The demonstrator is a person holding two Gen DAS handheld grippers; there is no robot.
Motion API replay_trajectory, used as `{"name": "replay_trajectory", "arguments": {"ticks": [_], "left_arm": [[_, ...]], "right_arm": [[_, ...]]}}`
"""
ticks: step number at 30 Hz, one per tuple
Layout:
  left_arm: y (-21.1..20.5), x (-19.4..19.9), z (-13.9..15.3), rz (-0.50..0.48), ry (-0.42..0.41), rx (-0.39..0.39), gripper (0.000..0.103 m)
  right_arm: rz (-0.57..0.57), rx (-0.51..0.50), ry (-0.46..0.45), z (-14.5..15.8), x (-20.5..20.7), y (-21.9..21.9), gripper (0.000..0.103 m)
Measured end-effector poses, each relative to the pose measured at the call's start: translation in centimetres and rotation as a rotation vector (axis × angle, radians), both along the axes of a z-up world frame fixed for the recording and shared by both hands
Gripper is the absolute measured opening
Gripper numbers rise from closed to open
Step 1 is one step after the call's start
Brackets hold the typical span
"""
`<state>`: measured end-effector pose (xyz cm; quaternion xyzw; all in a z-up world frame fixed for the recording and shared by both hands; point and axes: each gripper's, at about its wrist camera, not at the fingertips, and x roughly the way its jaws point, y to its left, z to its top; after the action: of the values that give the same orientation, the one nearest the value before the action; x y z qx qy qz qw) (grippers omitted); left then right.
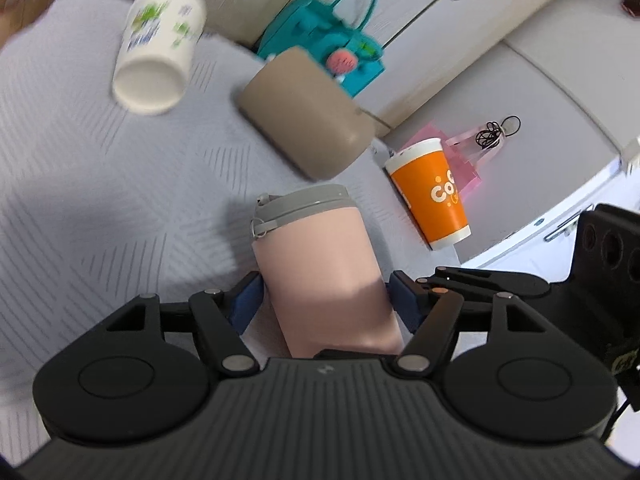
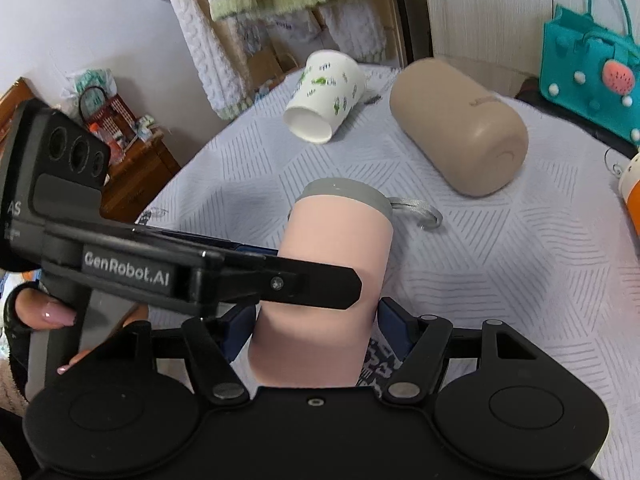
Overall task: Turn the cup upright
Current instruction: 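Rotate the right gripper to stand the pink bottle upright, lid up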
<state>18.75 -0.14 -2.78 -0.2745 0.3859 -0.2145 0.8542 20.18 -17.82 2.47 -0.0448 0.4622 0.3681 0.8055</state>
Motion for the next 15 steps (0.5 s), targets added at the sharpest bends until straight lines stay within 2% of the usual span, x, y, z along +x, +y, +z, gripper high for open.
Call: {"name": "replay_trajectory", "arguments": {"ticks": [3,7,11,15], "left_arm": [[-0.3,-0.1,0.9,-0.011,-0.077,0.055,0.067],[-0.2,0.3,2.2,-0.044,-0.174,0.088,0.062],[-0.7,-0.2,3.4,-0.076,-0.285,0.141,0.062],[-1.9,-0.1,3.9,-0.074,-0.331,0.213,0.062]], "right_arm": [[0.023,0.016,-0.14,-0.2,-1.3,-0.3,0.072],[-0.014,0.046,-0.294,-0.8,-2.5,-0.6,0.072],[-0.057,0.071,-0.389,-1.4,-2.7,-0.8,0.072],[-0.091,0.093,-0.44,-1.8,-2.5,-0.8,0.071]]}}
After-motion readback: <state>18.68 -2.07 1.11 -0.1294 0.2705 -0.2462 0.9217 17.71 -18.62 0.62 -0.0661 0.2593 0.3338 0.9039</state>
